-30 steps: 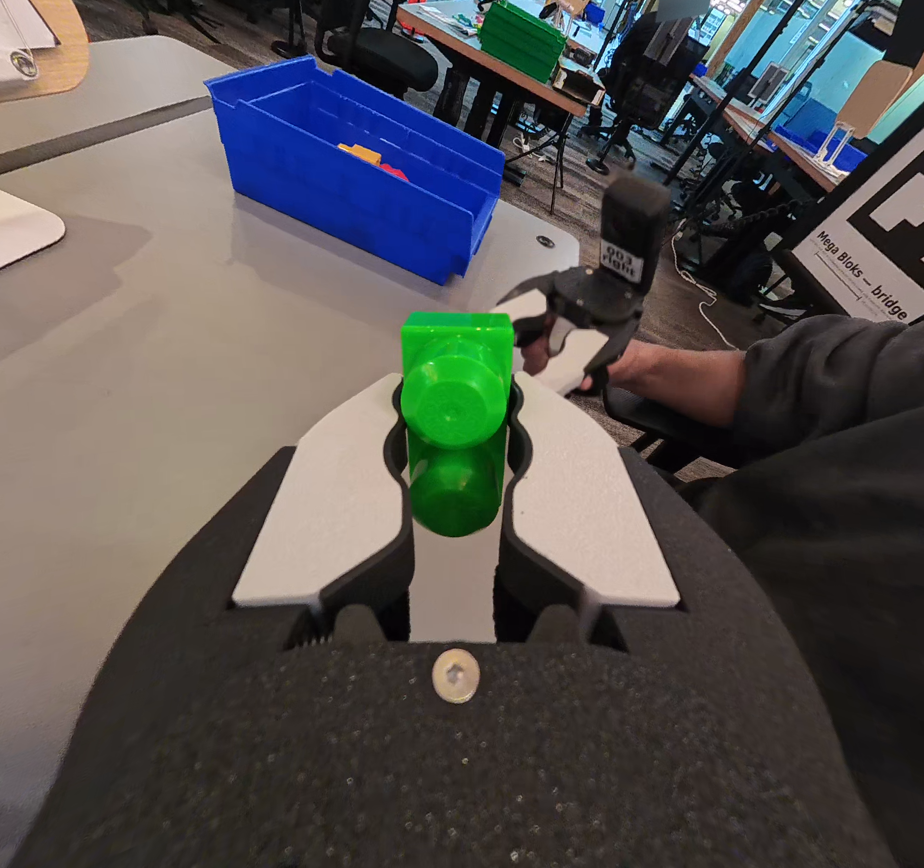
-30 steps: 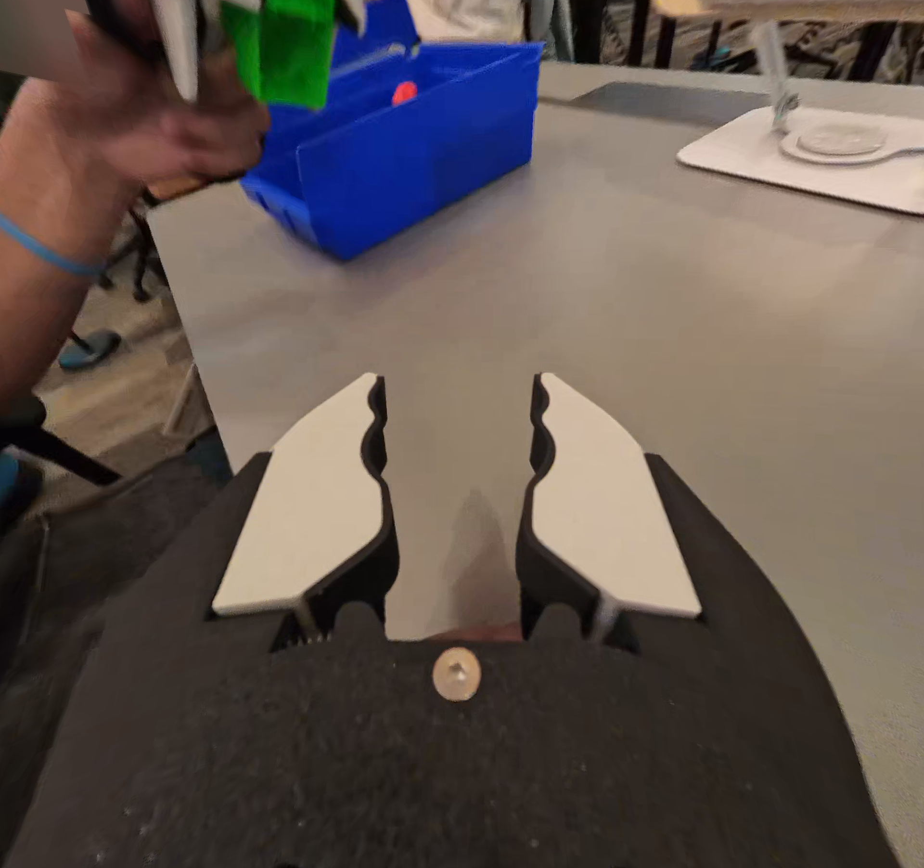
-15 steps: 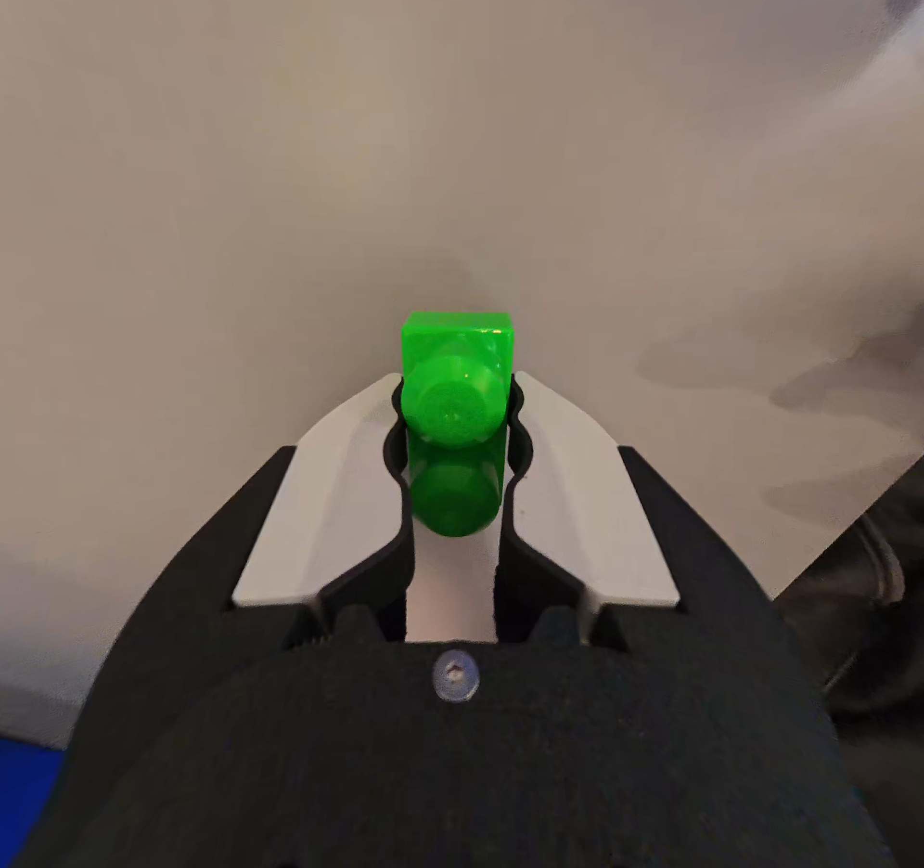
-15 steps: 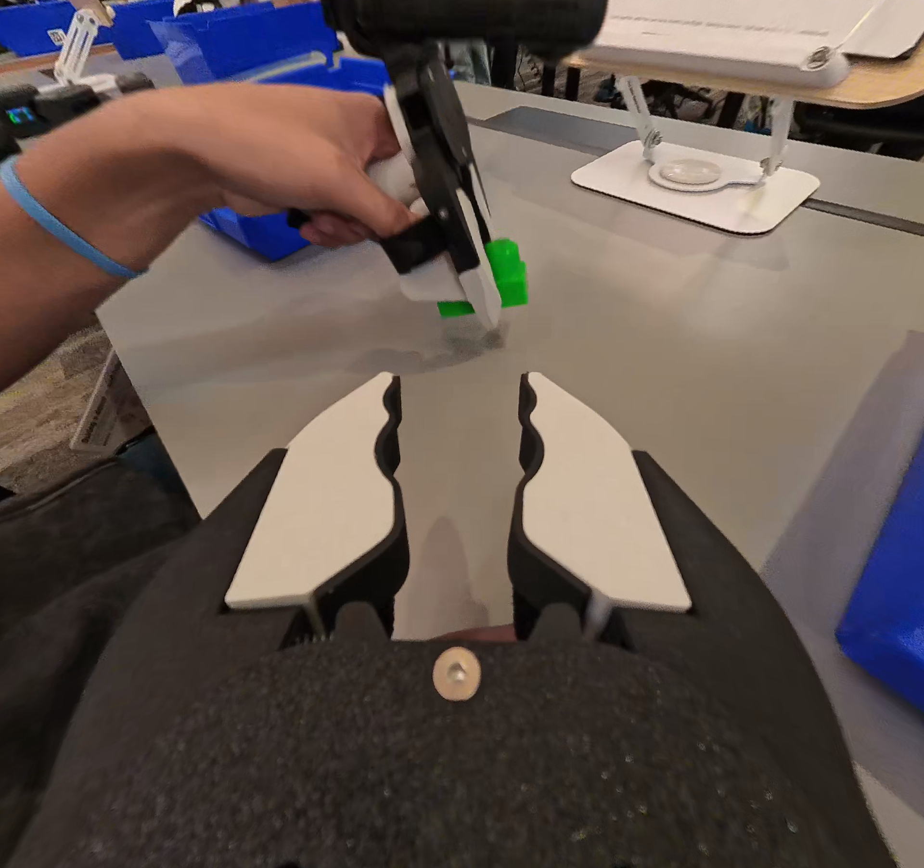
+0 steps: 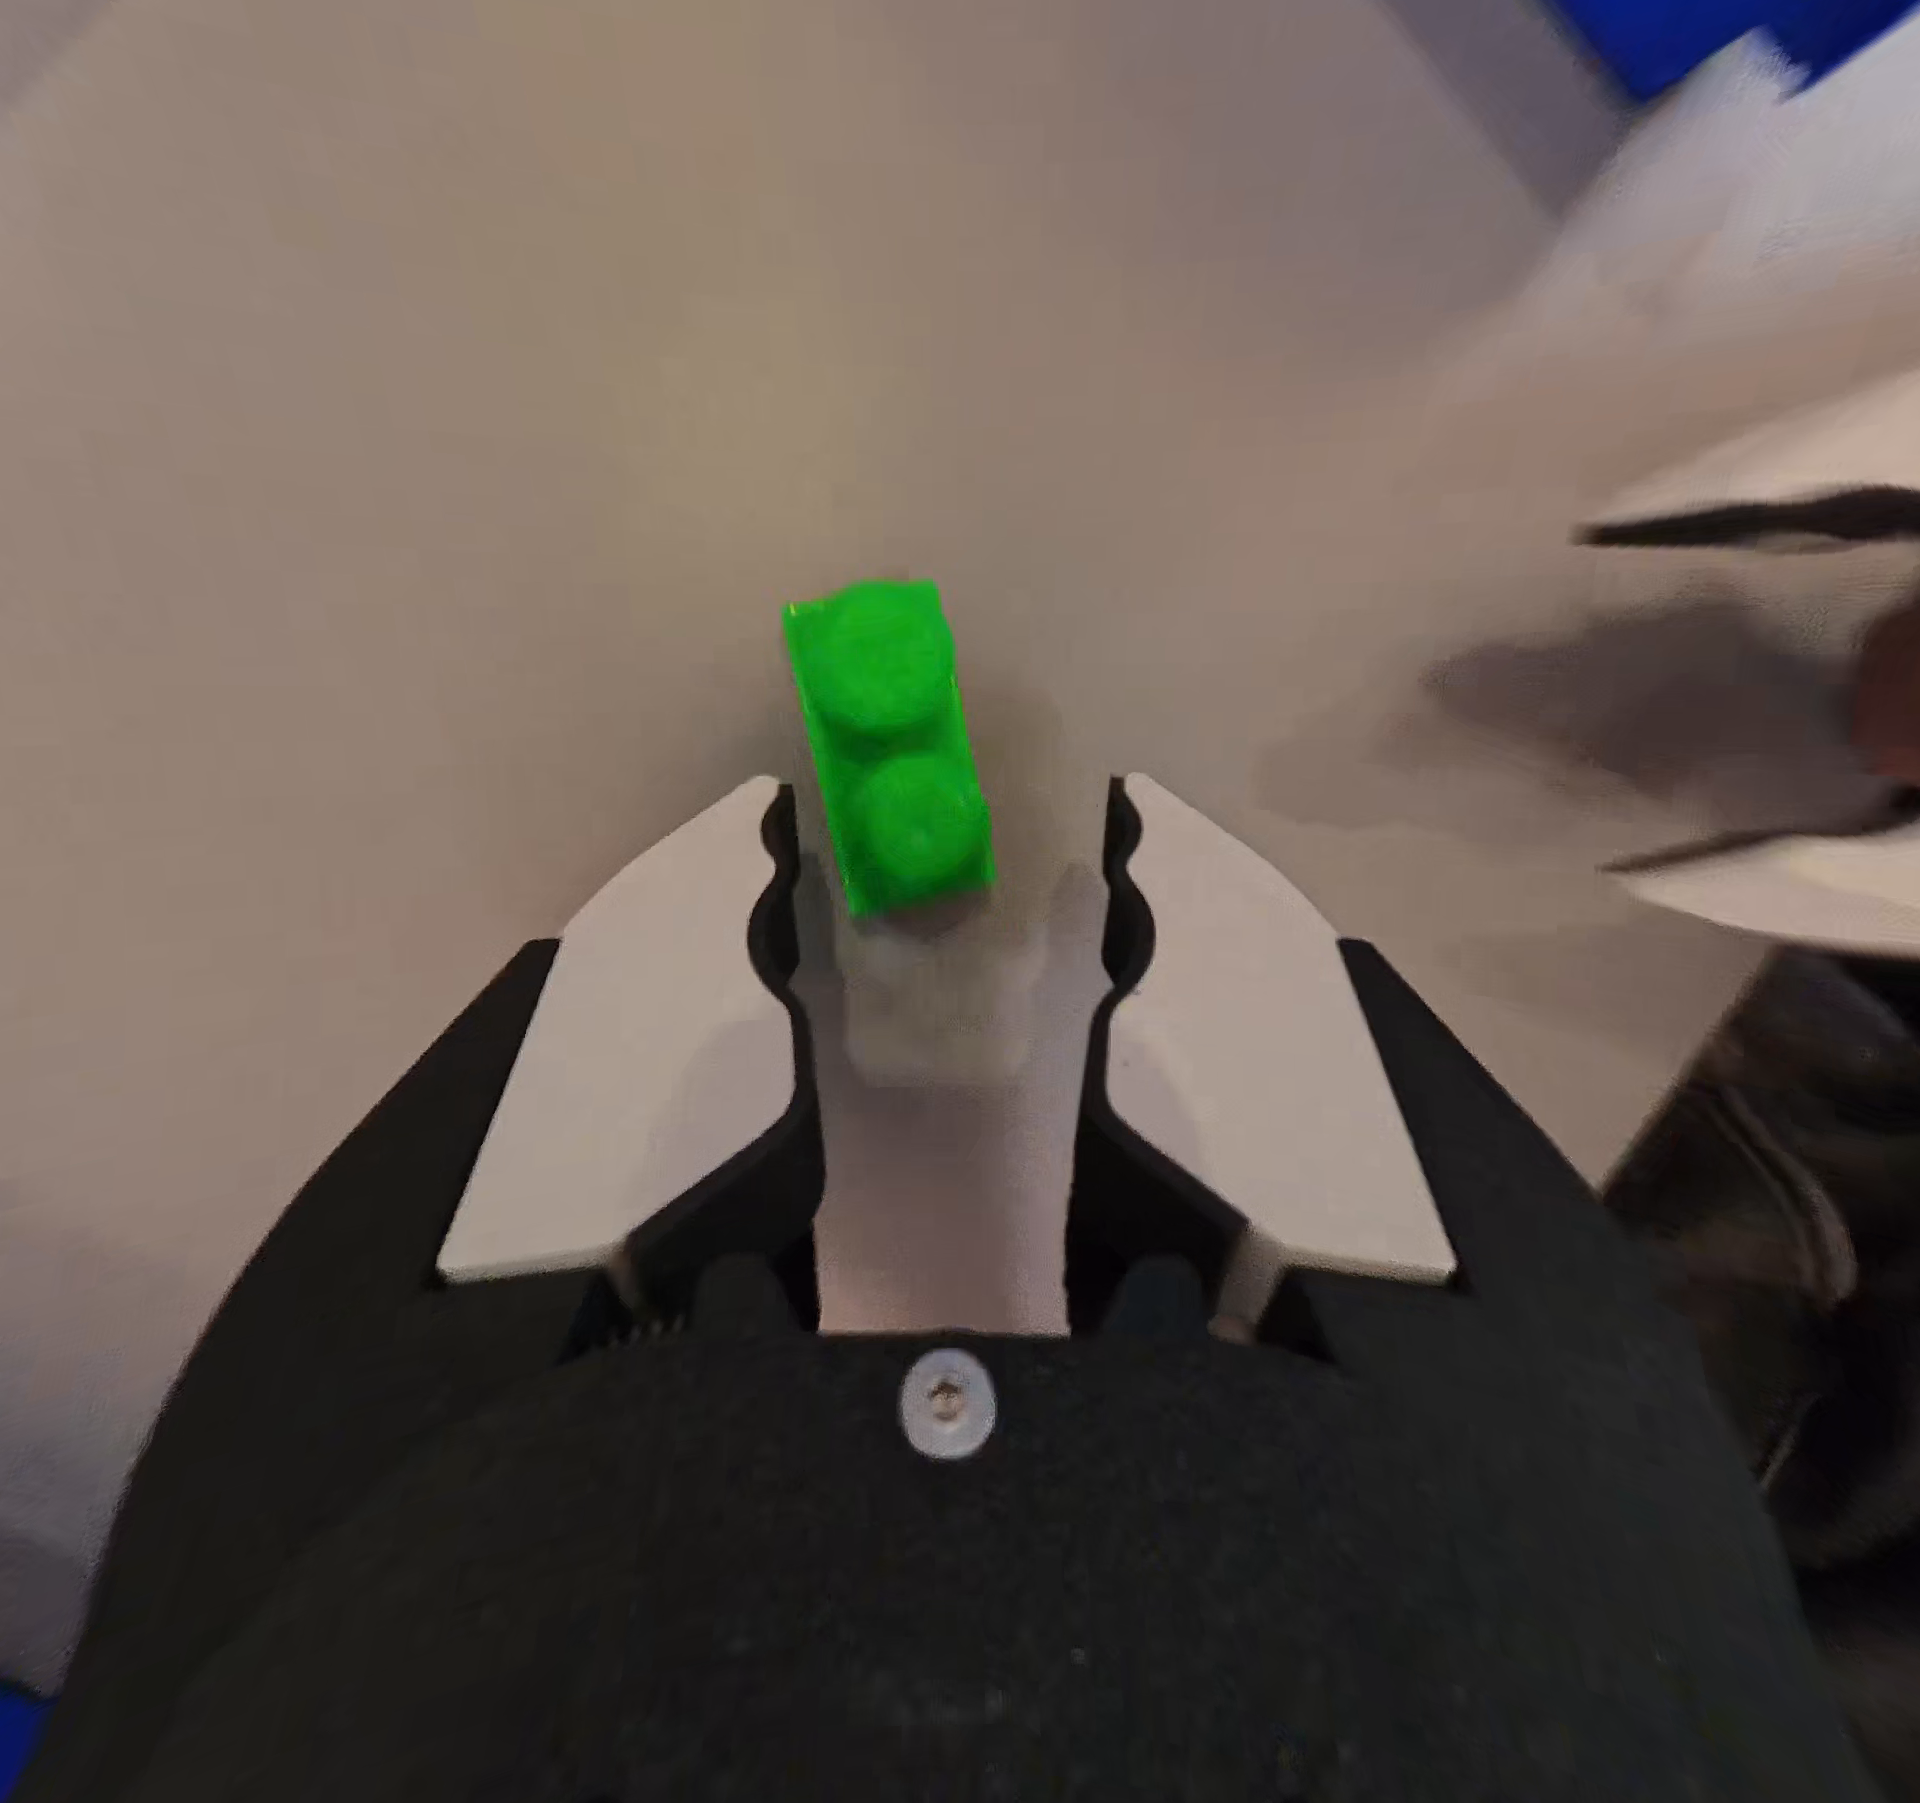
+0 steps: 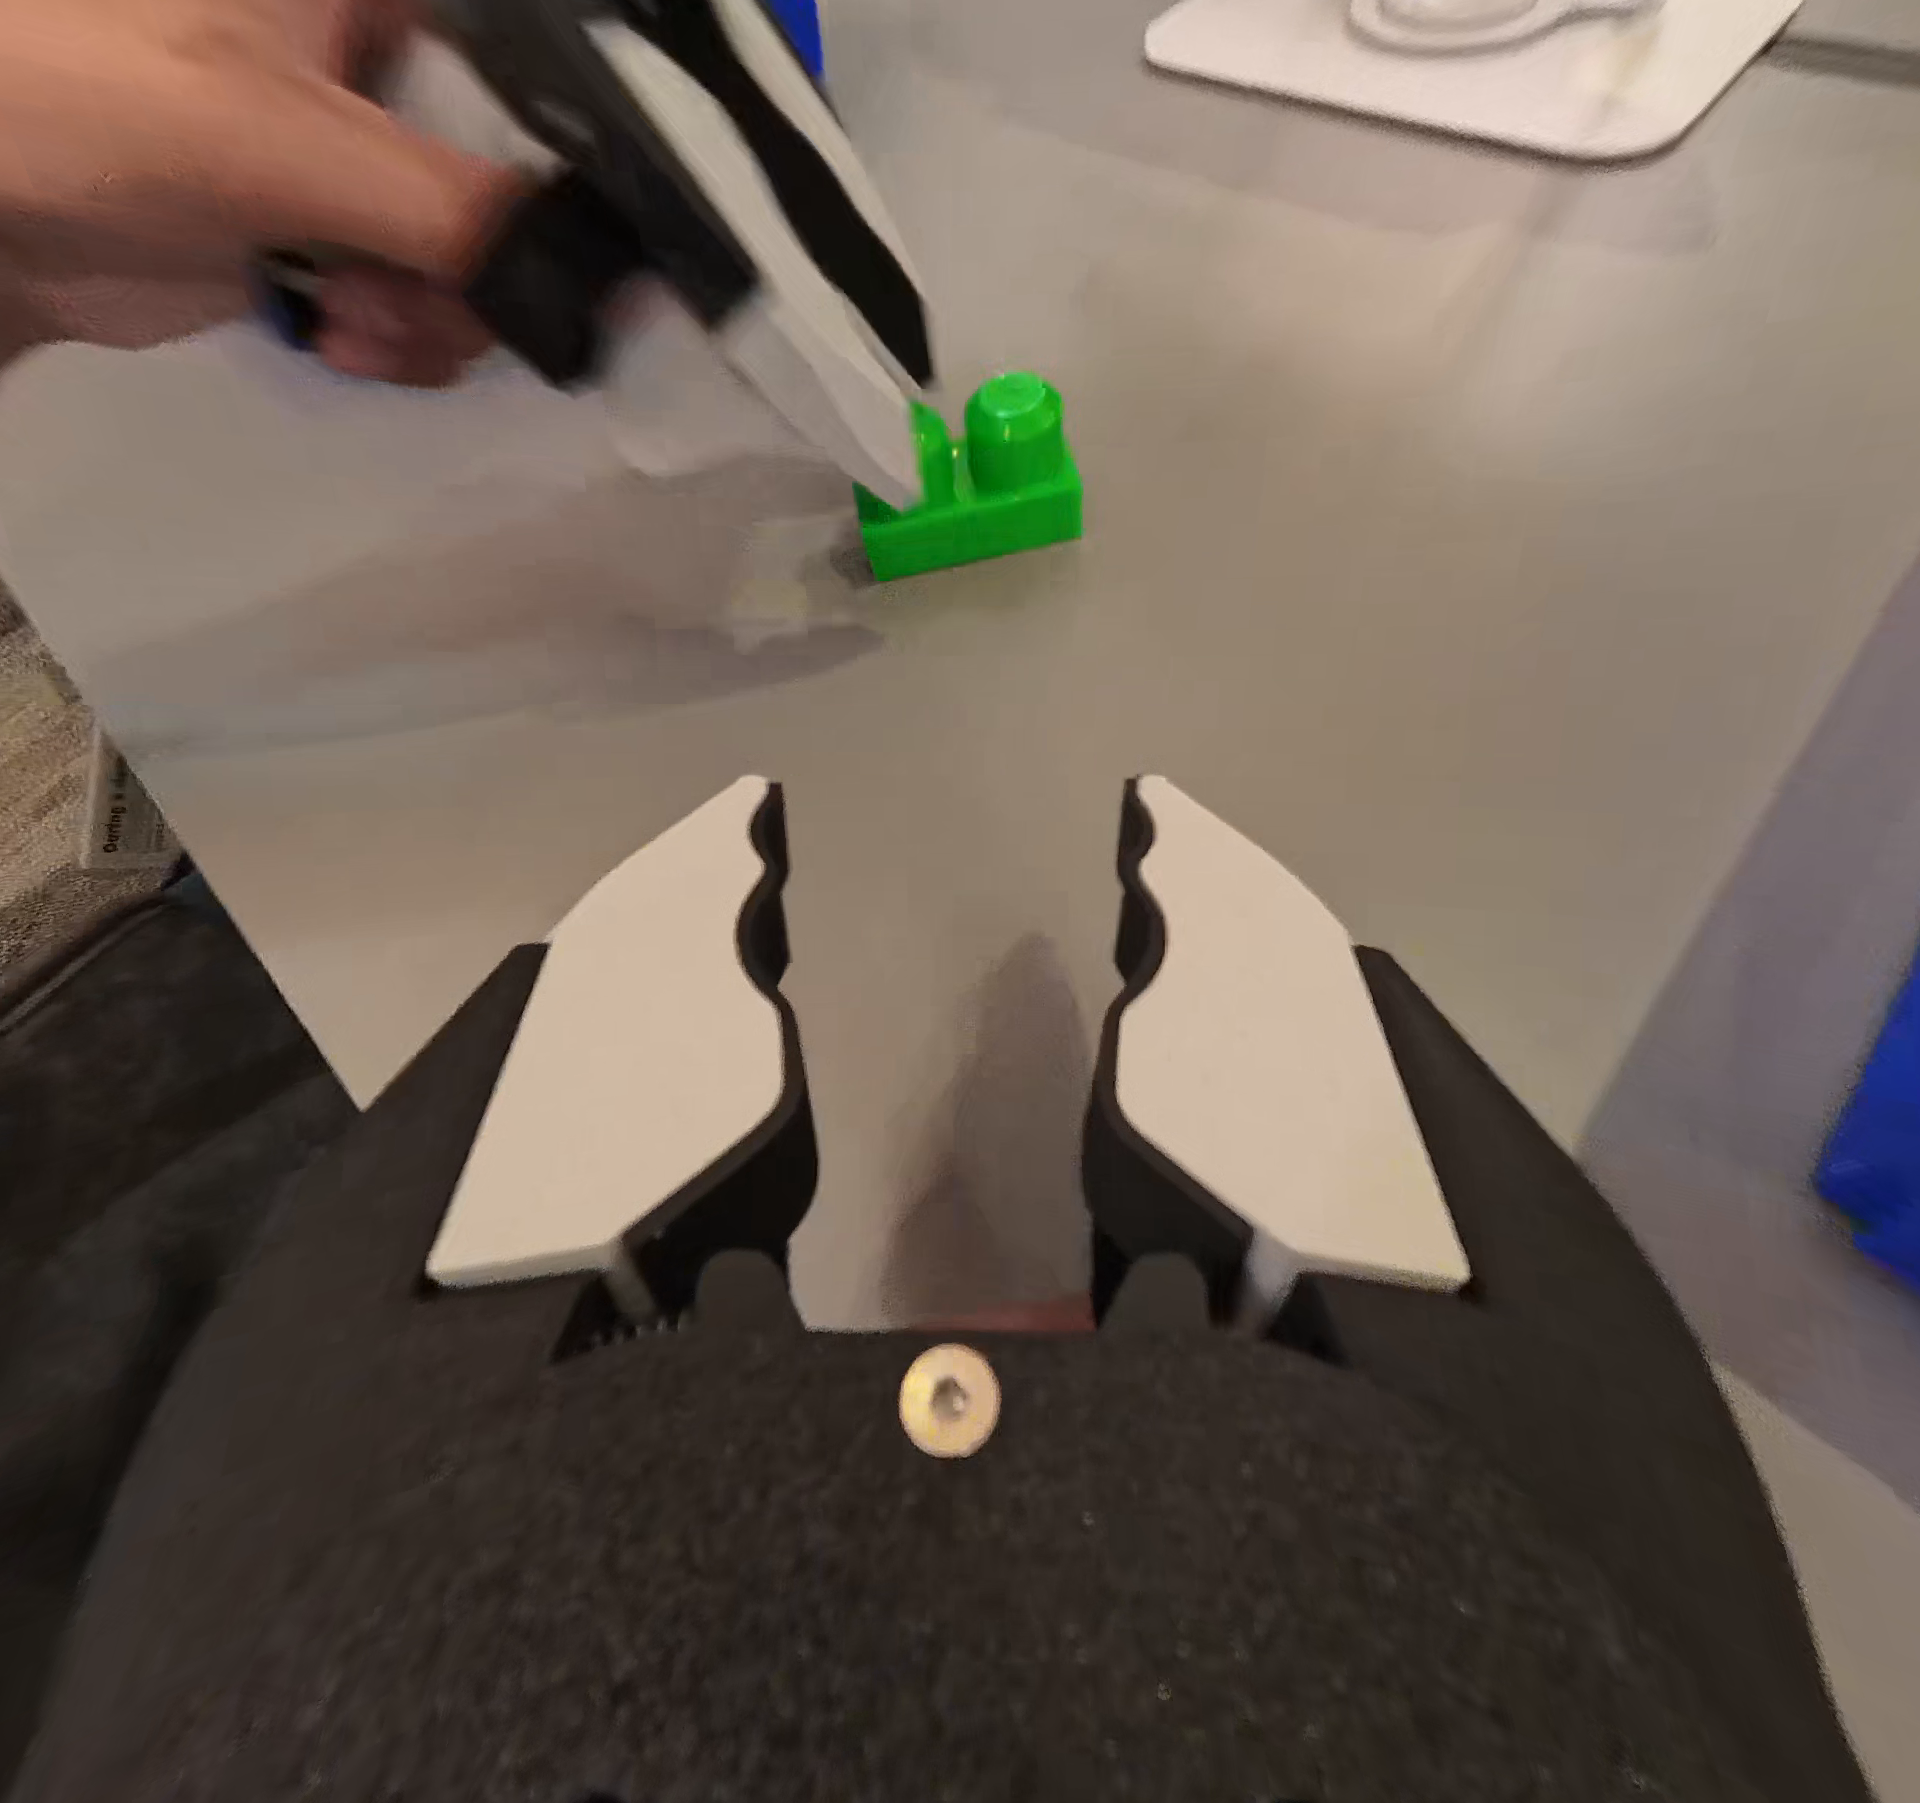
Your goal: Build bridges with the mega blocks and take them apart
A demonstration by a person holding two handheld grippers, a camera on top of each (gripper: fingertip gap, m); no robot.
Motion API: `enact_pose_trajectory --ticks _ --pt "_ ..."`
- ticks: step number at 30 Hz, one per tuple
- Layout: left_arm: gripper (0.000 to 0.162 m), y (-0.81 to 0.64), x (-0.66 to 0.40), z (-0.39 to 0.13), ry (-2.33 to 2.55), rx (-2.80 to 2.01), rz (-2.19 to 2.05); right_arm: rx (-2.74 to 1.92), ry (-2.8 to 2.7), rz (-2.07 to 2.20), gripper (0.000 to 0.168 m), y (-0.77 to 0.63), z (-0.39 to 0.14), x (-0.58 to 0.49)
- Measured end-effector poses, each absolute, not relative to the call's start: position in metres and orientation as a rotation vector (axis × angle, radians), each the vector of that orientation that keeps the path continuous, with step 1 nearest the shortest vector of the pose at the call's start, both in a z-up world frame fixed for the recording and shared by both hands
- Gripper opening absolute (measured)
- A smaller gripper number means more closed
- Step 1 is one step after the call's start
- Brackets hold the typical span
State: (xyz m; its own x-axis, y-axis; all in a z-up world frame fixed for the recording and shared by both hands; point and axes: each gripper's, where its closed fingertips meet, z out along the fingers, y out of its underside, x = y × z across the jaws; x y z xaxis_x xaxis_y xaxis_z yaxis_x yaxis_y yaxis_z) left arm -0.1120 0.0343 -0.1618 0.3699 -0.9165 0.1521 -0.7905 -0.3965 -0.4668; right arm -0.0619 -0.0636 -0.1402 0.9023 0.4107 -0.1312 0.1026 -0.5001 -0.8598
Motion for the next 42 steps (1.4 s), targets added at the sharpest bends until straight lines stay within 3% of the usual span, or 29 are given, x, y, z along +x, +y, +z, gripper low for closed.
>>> enact_pose_trajectory --ticks 2,5,10,13,14,15,20,25,27,30,35,42 --pt "0.061 0.025 -0.134 -0.131 1.387 -2.198 -0.708 -2.135 -0.407 0.393 0.078 -0.05 -0.148 -0.08" --pt "0.061 0.004 -0.182 -0.094 1.158 -2.017 -0.932 -2.135 -0.554 0.225 0.086 -0.011 -0.152 -0.102" --pt "0.06 -0.053 -0.246 -0.092 1.04 -1.876 -1.185 -2.284 -0.628 0.227 0.094 0.047 -0.18 -0.119" --pt "0.058 -0.085 -0.273 -0.105 1.058 -1.803 -1.251 -2.343 -0.595 0.238 0.091 0.061 -0.195 -0.116" --pt "0.055 -0.09 -0.279 -0.106 1.036 -1.784 -1.282 -2.35 -0.589 0.222 0.076 0.063 -0.193 -0.113" --pt "0.055 -0.095 -0.284 -0.103 1.001 -1.758 -1.333 -2.342 -0.589 0.204 0.076 0.064 -0.189 -0.111" --pt "0.051 -0.096 -0.297 -0.084 0.97 -1.68 -1.402 -2.089 -0.514 0.082 0.076 0.041 -0.095 -0.078" --pt "0.051 -0.097 -0.302 -0.085 1.01 -1.664 -1.284 -2.025 -0.227 -0.225 0.076 -0.018 0.009 0.073" --pt "0.051 -0.101 -0.298 -0.082 1.005 -1.654 -1.325 -2.121 -0.061 -0.21 0.076 -0.035 -0.001 0.134" --pt "0.051 -0.11 -0.29 -0.082 1.042 -1.653 -1.383 -2.296 0.081 -0.358 0.076 -0.044 -0.057 0.211" --pt "0.051 -0.117 -0.281 -0.089 1.12 -1.657 -1.311 -2.608 0.051 -0.377 0.076 -0.047 -0.139 0.238" --pt "0.051 -0.118 -0.281 -0.096 1.142 -1.651 -1.28 -2.724 0.088 -0.292 0.077 -0.037 -0.162 0.242"
